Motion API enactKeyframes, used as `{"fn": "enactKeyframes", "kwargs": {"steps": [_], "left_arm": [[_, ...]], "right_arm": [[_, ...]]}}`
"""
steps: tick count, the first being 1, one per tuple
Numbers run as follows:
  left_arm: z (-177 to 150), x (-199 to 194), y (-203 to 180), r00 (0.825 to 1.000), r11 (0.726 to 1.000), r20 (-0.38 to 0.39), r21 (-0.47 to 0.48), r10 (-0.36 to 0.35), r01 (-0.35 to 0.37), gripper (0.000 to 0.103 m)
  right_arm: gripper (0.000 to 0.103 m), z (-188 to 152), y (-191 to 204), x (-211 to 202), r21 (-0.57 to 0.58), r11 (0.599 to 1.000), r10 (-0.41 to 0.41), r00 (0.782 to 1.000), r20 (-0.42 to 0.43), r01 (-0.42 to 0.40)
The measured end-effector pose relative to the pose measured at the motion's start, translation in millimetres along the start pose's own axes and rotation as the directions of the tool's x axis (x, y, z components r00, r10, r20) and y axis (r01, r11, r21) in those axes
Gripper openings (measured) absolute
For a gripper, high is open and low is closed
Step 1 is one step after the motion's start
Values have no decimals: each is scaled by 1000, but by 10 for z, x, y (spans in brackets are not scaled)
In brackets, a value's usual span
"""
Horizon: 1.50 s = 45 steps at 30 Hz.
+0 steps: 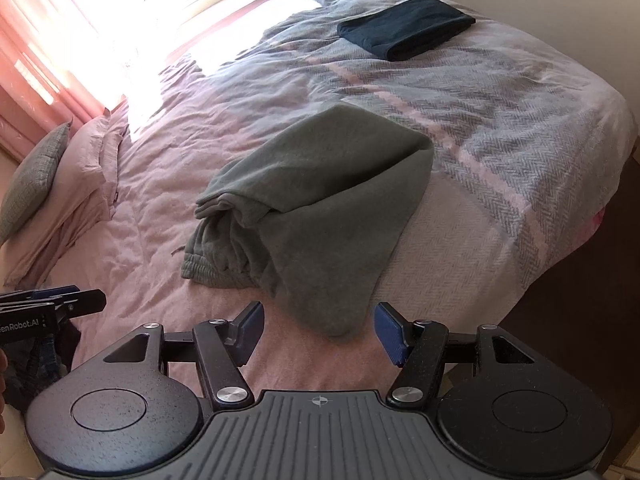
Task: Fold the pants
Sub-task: 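Grasp a sweatpants leg with the left gripper and lift it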
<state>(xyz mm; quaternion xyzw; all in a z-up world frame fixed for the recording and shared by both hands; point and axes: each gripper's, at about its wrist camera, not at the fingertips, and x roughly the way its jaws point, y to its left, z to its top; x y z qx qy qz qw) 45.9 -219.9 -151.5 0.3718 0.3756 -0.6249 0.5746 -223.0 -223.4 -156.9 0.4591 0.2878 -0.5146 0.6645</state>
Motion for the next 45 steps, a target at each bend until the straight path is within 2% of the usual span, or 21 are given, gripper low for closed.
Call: {"fn": "enactKeyframes", "kwargs": {"steps": [8,10,12,15,19,22,25,27,28,29,30,31,32,34,35,38,41,43,45], "left_arm": [[379,314,-558,998,998,-26,-24,53,-54,51],[467,382,-721,998,998,-17,-3,63,-63,65],[578,499,-897,998,997,-5,44,70,-70,74],[766,766,-1134,997,985,-1,151,83,-82,77],[1035,1234,-1454,992,931,39,342,122,-128,84],[1232,1653,-1684,990,868,74,477,119,-140,91],[1382,2119,-1882,991,811,61,570,119,-133,95],[1421,2424,-1957,993,785,26,610,117,-108,95],[1415,2567,-1971,991,775,7,623,131,-107,90],[1392,2661,-1961,992,767,-4,635,127,-96,78],[1364,2719,-1923,993,760,-18,645,116,-77,33],[1358,2741,-1829,991,772,-27,630,128,-83,7],[1366,2678,-1687,993,800,-16,593,118,-85,7],[1379,2401,-1336,999,859,16,509,52,-53,7],[1358,2157,-1093,998,885,59,462,34,-58,7],[1169,1455,-372,986,932,155,345,65,-115,7],[782,844,349,974,963,189,212,124,-164,7],[453,577,707,963,963,183,148,198,-226,7],[112,403,996,951,957,159,79,266,-281,7]], "right_arm": [[58,672,-642,180,-69,996,44,997,-64,-48],[58,786,-786,217,-74,996,51,996,-78,-57],[58,882,-969,255,-73,996,50,995,-86,-57],[58,1062,-1319,279,-50,998,20,996,-85,-25],[58,1175,-1900,255,45,997,-52,996,-74,55],[58,1176,-2270,204,123,985,-113,991,-74,121],[58,1106,-2499,183,188,967,-154,984,-93,170],[58,1019,-2583,188,221,957,-168,979,-111,189],[58,983,-2595,198,231,953,-172,978,-120,195],[58,937,-2592,214,242,949,-174,976,-130,201],[58,906,-2581,225,248,948,-171,976,-135,201],[58,864,-2553,235,254,947,-166,976,-139,197],[58,827,-2517,267,258,947,-158,977,-145,192],[58,775,-2402,331,259,951,-134,979,-150,170],[58,759,-2334,374,258,953,-120,981,-154,157],[58,721,-2056,542,249,966,-37,988,-150,74],[58,706,-1729,784,258,965,88,981,-173,-41],[58,659,-1506,971,289,952,166,964,-206,-103],[58,585,-1277,1205,334,929,247,939,-240,-159]]}}
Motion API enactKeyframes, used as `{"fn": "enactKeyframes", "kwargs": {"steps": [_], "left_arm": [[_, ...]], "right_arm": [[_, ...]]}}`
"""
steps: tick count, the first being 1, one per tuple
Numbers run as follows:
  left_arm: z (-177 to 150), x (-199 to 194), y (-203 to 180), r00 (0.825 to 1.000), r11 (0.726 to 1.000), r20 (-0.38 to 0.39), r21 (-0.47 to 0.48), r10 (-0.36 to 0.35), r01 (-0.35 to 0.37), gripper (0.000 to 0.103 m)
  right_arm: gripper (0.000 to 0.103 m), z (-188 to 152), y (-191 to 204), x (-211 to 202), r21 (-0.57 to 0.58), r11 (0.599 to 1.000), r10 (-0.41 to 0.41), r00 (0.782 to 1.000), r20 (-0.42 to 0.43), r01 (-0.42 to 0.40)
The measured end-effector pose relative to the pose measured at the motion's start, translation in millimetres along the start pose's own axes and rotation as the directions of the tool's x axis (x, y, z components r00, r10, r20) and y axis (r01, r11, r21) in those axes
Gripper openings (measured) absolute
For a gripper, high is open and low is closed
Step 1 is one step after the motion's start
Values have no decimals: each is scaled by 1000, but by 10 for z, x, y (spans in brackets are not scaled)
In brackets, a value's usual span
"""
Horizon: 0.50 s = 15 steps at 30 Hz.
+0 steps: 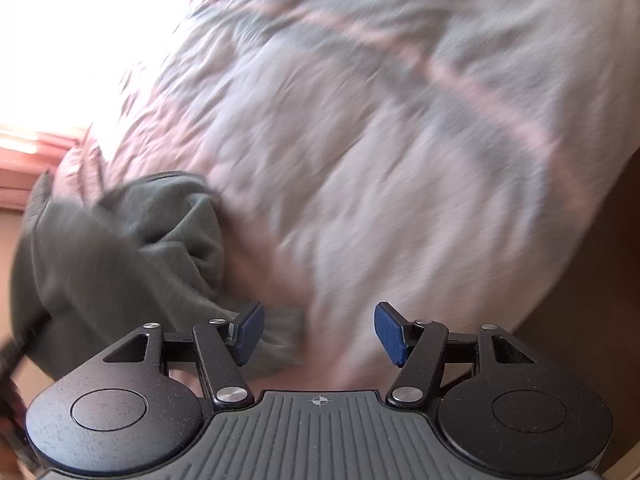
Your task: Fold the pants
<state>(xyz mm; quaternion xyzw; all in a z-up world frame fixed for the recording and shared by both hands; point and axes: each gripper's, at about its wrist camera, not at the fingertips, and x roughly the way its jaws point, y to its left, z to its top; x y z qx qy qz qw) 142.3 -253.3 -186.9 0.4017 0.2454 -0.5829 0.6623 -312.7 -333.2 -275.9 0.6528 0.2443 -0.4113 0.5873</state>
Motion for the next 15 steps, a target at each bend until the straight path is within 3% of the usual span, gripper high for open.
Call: {"fn": "enactKeyframes", "kwargs": {"steps": [5,8,12,15], "left_arm": [[-856,-24,597,978,972,-169,-177,125,-154,6],[-1252,66,816,959,951,-248,-238,135,-196,6],[-1579,106,899,957,939,-262,-283,123,-198,6],[-1701,129,909,962,925,-251,-330,106,-188,6]], "right_arm": [[58,-175,70,750,169,982,96,990,-101,-78],[58,-291,72,1126,162,985,86,987,-133,-64],[58,-508,76,1539,50,999,10,979,-203,1],[58,-726,10,1733,46,999,36,972,-234,-25]]}}
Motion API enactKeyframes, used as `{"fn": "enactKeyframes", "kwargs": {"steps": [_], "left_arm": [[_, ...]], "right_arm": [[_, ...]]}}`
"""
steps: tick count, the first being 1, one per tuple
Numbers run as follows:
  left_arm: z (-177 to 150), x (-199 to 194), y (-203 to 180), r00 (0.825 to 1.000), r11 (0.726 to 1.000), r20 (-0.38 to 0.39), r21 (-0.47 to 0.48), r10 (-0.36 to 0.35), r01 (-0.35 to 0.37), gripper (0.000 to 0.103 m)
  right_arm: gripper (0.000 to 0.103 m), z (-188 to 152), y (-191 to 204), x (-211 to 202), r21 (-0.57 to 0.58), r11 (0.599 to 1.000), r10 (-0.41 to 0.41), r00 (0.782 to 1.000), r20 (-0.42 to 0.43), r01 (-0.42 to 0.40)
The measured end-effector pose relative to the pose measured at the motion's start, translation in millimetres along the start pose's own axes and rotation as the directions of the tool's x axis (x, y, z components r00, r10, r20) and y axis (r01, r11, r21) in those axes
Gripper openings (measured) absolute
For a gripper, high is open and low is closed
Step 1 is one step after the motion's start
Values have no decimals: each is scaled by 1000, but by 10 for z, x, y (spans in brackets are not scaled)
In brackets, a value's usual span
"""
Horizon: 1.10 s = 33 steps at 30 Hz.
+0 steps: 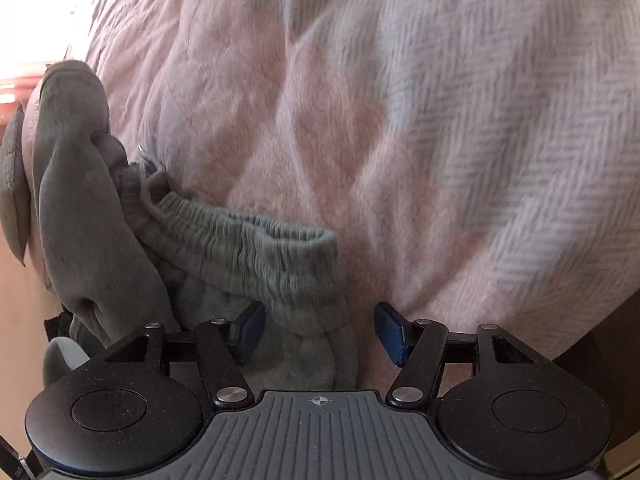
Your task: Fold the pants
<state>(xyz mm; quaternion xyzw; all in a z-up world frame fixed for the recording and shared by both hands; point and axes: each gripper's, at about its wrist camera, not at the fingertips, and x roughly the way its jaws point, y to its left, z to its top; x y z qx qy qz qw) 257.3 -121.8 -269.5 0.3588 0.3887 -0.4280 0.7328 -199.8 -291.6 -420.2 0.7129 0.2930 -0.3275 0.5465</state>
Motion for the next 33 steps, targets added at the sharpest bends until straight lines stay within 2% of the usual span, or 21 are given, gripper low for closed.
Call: {"fn": "enactKeyframes", "kwargs": {"steps": [2,3,5,8,10,11,12,15,16,18,21,23,25,26,27,28,29,30,31,32,33], "left_arm": [[14,77,22,1000,999,-2,-33,-11,11,6],[46,128,46,1000,999,-5,-44,-14,14,5],[129,174,69,1000,998,4,-63,-26,26,5],[444,244,78,998,997,37,-65,-42,45,5],[788,270,79,995,998,88,-45,-46,50,5],[971,266,82,993,998,113,-37,-38,43,5],[1208,246,96,988,999,149,-33,-28,33,5],[1814,56,186,964,998,264,-56,-2,17,5],[2020,-66,222,949,998,314,-67,10,12,5],[2347,-357,289,906,996,421,-88,42,-5,5],[2601,-814,372,838,993,544,-116,46,20,6],[2548,-1092,339,797,992,603,-120,37,45,6],[2331,-1295,221,770,992,637,-112,30,54,7],[2149,-1374,122,764,994,645,-100,26,50,7],[1938,-1418,16,767,995,641,-95,28,43,12],[1716,-1429,-81,780,994,625,-99,27,45,21],[1460,-1397,-174,807,992,590,-116,23,57,28],[1207,-1313,-254,849,986,528,-149,21,68,44],[962,-1188,-324,896,981,444,-175,3,84,50],[693,-1029,-403,942,975,336,-206,-13,87,50],[444,-878,-482,975,968,222,-244,-7,62,49]], "right_arm": [[47,-78,13,4,9,996,83,996,45,-83],[16,-88,46,-25,13,995,100,993,69,-101],[16,-55,172,-166,8,987,160,980,115,-162],[14,110,593,-525,-29,960,279,941,191,-279],[13,288,956,-772,-83,940,341,908,243,-331],[13,411,1163,-928,-119,927,375,882,285,-355],[13,554,1377,-1086,-142,913,408,852,328,-382],[12,929,2077,-1594,-269,855,519,732,441,-443],[12,1021,2356,-1802,-334,827,562,673,481,-452],[12,1161,2768,-2244,-438,767,641,554,531,-468],[12,1237,3063,-2845,-556,681,732,412,543,-476],[12,1190,3055,-3144,-621,643,765,344,544,-448],[12,1120,2863,-3380,-657,616,787,309,533,-436],[12,1079,2692,-3455,-663,615,788,310,532,-427],[12,1036,2493,-3480,-655,631,776,327,539,-416],[12,994,2287,-3473,-639,653,757,350,551,-406],[12,940,1966,-3424,-603,691,723,387,572,-399],[13,839,1608,-3353,-547,739,674,437,596,-393],[13,811,1284,-3242,-465,797,604,500,621,-385],[14,829,908,-3056,-349,865,501,588,635,-359],[16,854,538,-2909,-209,930,364,689,626,-302]]}}
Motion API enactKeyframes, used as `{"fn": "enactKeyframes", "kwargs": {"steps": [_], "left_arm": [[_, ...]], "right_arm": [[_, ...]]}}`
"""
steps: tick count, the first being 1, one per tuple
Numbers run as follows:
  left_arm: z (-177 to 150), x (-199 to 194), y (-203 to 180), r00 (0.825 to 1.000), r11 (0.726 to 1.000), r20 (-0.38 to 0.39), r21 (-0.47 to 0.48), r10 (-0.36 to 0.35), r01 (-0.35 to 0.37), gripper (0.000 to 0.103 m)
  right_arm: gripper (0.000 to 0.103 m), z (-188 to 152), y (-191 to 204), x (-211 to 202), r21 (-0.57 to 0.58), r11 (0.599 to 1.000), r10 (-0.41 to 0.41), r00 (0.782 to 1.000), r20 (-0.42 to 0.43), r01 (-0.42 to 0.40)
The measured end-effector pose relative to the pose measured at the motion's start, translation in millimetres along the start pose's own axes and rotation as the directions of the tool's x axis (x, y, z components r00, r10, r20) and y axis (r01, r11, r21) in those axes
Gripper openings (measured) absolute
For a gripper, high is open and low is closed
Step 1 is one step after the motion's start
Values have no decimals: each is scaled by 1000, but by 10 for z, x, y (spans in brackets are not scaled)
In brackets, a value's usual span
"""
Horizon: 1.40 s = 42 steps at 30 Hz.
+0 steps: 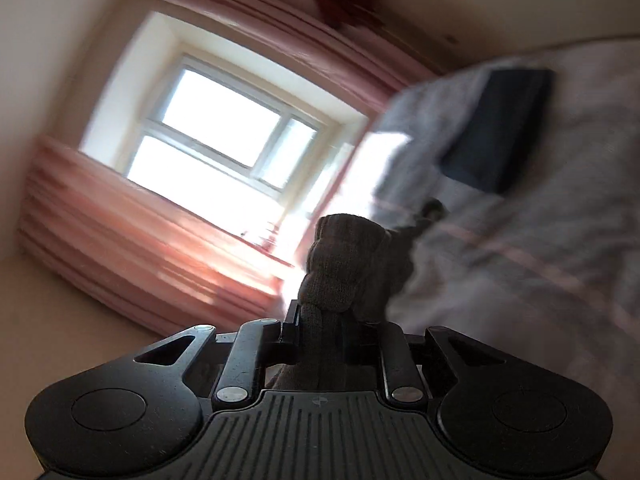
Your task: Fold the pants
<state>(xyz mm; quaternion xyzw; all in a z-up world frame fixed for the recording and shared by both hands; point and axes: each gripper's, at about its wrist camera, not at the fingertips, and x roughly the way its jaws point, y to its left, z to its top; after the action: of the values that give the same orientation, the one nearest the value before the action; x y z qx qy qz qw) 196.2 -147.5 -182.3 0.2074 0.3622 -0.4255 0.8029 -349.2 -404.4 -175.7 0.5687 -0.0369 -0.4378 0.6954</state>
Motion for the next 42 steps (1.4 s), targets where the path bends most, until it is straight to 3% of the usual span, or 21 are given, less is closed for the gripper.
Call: {"fn": "enactKeyframes", "kwargs": {"steps": [1,3,4,5,8,9,14,21,24,28,30,32,33,35,38,40,42], "left_arm": [[-261,56,-3,996,999,-91,-33,28,-31,46],[-666,98,-3,975,994,-213,-84,56,-76,46],[-797,105,-8,963,990,-256,-95,82,-109,46],[-865,105,-1,955,986,-280,-100,102,-135,46],[-840,118,-55,952,979,-275,-115,133,-169,52],[-782,146,-94,958,979,-254,-111,137,-169,56],[-423,512,-587,980,992,-162,-17,118,-123,63],[232,1495,-1180,993,989,-88,130,79,-67,66],[540,1981,-1208,990,992,-108,93,92,-82,66],[797,2627,-1271,978,991,-169,79,121,-109,66],[793,2943,-1305,956,978,-222,123,193,-169,66],[707,3176,-1259,921,957,-278,181,272,-228,49],[673,3205,-1210,915,954,-289,187,282,-235,25],[619,3042,-1006,941,974,-260,128,215,-187,5],[570,2385,-562,973,984,-143,40,180,-176,5],[480,1811,-129,976,976,-88,-60,202,-207,5],[296,1240,383,963,948,-56,-170,262,-268,4]], "right_arm": [[22,-66,-373,-15,66,985,-153,985,-78,158],[27,-180,-1099,-84,161,883,-401,887,-230,441],[29,-209,-1318,-109,178,832,-473,839,-269,526],[30,-175,-1524,-157,181,793,-523,802,-289,582],[34,-3,-1642,-142,97,781,-571,768,-291,617],[35,75,-1639,-129,76,786,-571,768,-289,613],[36,272,-1561,-102,8,842,-521,816,-250,540],[37,327,-1437,61,-28,869,-487,846,-218,494],[37,207,-1511,-9,-5,857,-503,835,-224,515],[37,-24,-1654,-196,23,817,-554,795,-249,576],[37,-153,-1735,-264,54,790,-579,772,-261,610],[37,-234,-1771,-306,74,776,-590,762,-265,627],[37,-261,-1778,-312,78,771,-595,758,-265,632],[37,-284,-1759,-298,75,768,-600,755,-263,636],[37,-274,-1680,-212,68,779,-591,766,-252,623],[37,-245,-1609,-140,64,793,-576,781,-242,606],[37,-223,-1542,-26,53,807,-561,791,-244,588]]}}
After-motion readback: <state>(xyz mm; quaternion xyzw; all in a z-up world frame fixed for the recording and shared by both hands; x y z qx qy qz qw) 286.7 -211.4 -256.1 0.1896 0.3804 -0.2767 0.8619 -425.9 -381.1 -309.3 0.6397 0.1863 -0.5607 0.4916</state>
